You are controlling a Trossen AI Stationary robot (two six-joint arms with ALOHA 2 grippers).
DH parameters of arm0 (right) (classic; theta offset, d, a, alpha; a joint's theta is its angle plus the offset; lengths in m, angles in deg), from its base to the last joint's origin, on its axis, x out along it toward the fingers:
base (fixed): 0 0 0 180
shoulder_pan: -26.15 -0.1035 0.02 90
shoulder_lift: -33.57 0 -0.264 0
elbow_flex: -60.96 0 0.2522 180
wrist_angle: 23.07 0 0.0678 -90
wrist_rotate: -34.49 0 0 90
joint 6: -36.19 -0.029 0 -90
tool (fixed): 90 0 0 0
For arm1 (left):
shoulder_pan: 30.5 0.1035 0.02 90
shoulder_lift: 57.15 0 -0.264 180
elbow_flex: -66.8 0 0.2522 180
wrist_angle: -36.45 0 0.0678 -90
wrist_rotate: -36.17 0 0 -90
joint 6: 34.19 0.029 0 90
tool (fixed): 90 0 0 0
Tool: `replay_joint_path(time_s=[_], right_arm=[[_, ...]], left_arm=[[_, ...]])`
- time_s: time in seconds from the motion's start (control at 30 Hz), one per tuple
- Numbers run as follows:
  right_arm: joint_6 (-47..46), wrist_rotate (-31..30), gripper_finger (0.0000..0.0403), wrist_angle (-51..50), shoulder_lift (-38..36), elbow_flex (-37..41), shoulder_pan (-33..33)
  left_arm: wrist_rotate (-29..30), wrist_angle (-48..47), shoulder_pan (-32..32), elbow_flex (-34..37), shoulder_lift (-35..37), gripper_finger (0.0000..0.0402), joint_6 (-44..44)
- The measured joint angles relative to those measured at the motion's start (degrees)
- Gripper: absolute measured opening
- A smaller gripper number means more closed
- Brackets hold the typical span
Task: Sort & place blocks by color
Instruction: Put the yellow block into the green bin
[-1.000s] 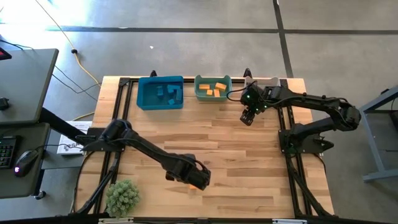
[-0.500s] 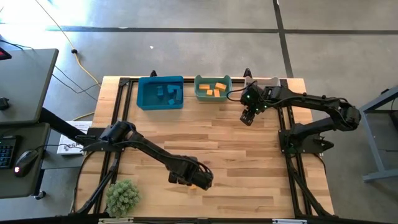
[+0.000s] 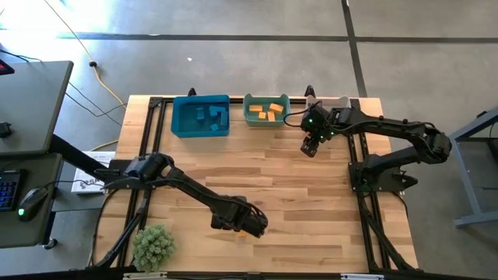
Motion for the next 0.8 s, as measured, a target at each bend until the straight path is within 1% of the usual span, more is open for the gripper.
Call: replay_joint_path(time_s=[0.13, 0.2, 0.33, 0.43, 0.53, 0.7, 0.73, 0.8], right_arm=[[0.00, 0.01, 0.0189, 0.08, 0.00, 0.00, -0.01], [0.00, 0.02, 0.0189, 0.14, 0.00, 0.00, 0.00], [-0.01, 0.01, 0.0189, 0.32, 0.00, 0.00, 0.00], [-0.01, 0.02, 0.0189, 0.32, 0.00, 0.00, 0.00], [-0.03, 0.02, 0.0189, 0.28, 0.00, 0.00, 0.00], [-1.59, 0.02, 0.0189, 0.30, 0.00, 0.00, 0.00], [-1.59, 0.02, 0.0189, 0.31, 0.00, 0.00, 0.00], [-1.60, 0.02, 0.0189, 0.30, 0.00, 0.00, 0.00]], left_arm=[[-0.45, -0.56, 0.10, 0.08, -1.02, 0.0212, -0.07], [-0.42, 1.08, 0.24, -0.21, -1.70, 0.0212, -0.07], [-0.59, 0.90, 0.26, -0.11, -2.56, 0.0211, 2.03], [-0.84, 0.96, 0.26, -0.12, -3.02, 0.0203, 3.24], [-1.43, 1.02, 0.48, -0.19, -3.39, 0.0179, 5.83], [-3.84, 0.64, 0.93, -0.16, -3.39, 0.0113, 12.23], [-4.23, 0.76, 1.09, -0.16, -3.39, 0.0106, 13.59], [-4.53, 0.82, 1.38, -0.15, -3.32, 0.0106, 16.58]])
